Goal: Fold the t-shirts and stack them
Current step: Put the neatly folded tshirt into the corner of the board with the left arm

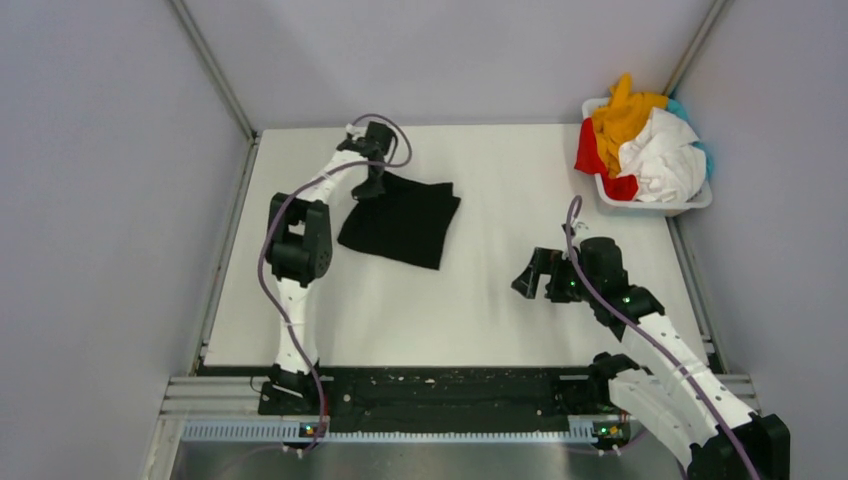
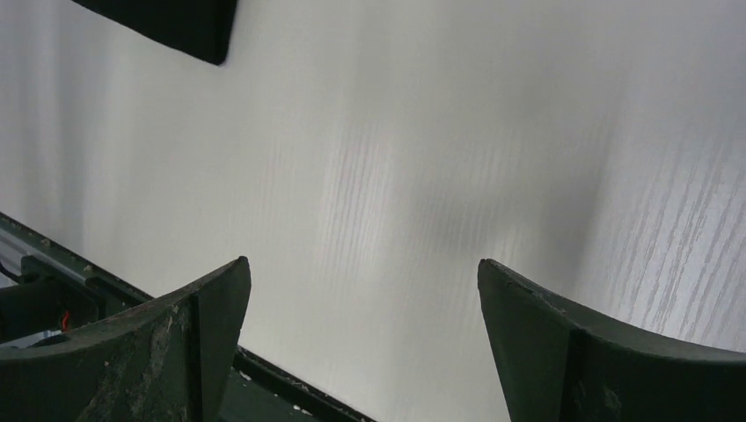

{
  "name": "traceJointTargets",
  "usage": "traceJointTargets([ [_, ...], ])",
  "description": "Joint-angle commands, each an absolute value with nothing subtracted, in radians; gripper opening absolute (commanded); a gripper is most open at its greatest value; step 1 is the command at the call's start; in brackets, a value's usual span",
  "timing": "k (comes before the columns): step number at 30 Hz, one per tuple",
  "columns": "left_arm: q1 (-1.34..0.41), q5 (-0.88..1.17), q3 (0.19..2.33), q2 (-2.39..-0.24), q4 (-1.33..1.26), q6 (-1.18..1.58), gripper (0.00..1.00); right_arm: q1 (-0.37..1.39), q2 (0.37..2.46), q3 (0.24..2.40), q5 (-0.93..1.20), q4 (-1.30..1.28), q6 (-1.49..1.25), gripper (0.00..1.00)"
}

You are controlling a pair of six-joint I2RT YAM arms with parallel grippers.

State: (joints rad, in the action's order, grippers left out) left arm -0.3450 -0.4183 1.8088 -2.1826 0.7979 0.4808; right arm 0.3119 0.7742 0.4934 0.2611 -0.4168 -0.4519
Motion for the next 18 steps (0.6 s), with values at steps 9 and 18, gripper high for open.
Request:
traceJointTargets([
  [9,-0.01,-0.501,2.293,-2.446,0.778,0.191,0.0,0.307,0.733,0.526,0.177,-0.405,-0.441,0.99],
  [18,0.13,-0.509,2.481,-2.589,0.681,0.092,0.0,0.307,0.722,0.522,0.117,-0.412,-0.451,0.99],
])
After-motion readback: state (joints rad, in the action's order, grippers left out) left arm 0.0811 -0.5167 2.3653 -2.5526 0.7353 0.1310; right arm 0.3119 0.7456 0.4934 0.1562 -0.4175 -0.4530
